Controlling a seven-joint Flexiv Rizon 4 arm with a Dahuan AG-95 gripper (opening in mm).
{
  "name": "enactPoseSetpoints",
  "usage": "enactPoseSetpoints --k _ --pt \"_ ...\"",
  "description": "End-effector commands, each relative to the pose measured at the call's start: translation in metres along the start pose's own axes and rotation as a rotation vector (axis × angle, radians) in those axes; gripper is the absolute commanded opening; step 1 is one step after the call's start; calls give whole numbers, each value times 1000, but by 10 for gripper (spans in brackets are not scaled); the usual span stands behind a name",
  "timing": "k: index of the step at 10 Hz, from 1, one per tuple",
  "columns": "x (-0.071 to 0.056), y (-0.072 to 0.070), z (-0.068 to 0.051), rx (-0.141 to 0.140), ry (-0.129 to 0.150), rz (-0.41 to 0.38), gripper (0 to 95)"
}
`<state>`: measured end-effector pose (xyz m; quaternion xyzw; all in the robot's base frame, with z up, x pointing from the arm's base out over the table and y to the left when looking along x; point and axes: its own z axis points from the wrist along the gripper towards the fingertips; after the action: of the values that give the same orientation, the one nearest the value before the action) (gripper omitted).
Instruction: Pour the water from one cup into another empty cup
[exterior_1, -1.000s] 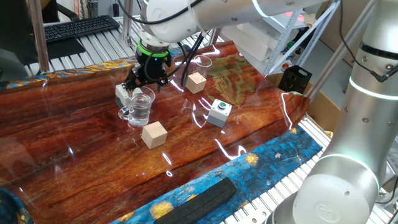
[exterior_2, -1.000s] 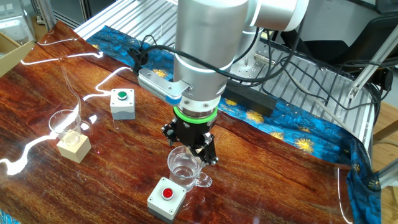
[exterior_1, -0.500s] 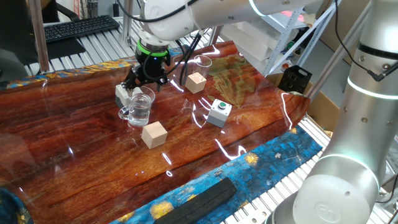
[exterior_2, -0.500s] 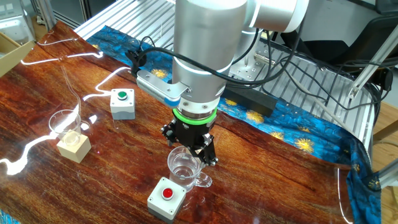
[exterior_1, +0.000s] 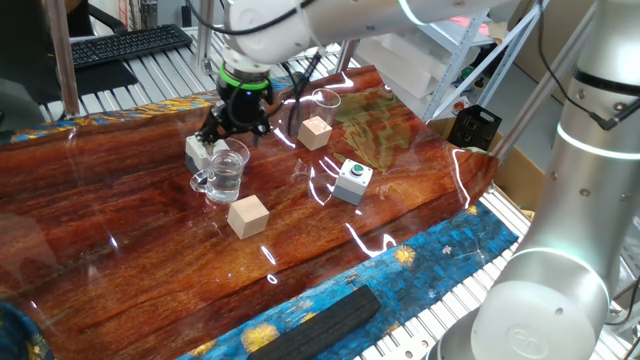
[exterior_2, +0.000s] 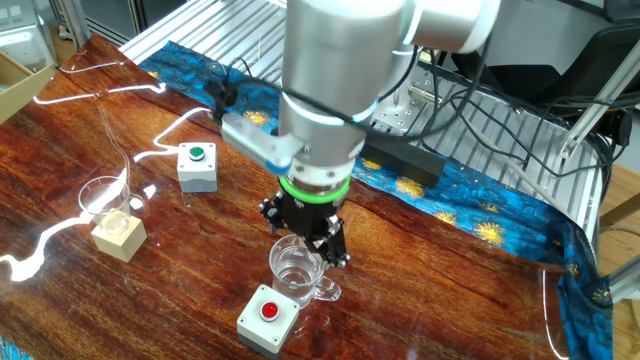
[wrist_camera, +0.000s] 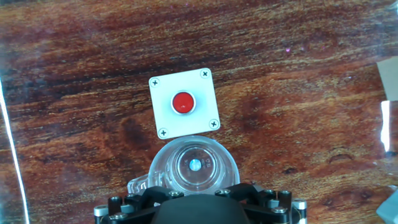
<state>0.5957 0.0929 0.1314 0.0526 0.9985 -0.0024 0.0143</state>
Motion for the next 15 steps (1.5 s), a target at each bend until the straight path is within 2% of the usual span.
enactPoseSetpoints --k 1,4,5,6,9,12,13,15 --pt "0 -1 0 7 5 1 950" --pt "0 -1 0 17 7 2 950" --pt "0 -1 0 16 18 12 950" --pt "0 -1 0 13 22 13 760" --pt "0 -1 0 -3 27 9 760" --pt "0 -1 0 2 38 6 760" --pt "0 -1 0 4 41 9 950" --pt "0 -1 0 13 44 16 950"
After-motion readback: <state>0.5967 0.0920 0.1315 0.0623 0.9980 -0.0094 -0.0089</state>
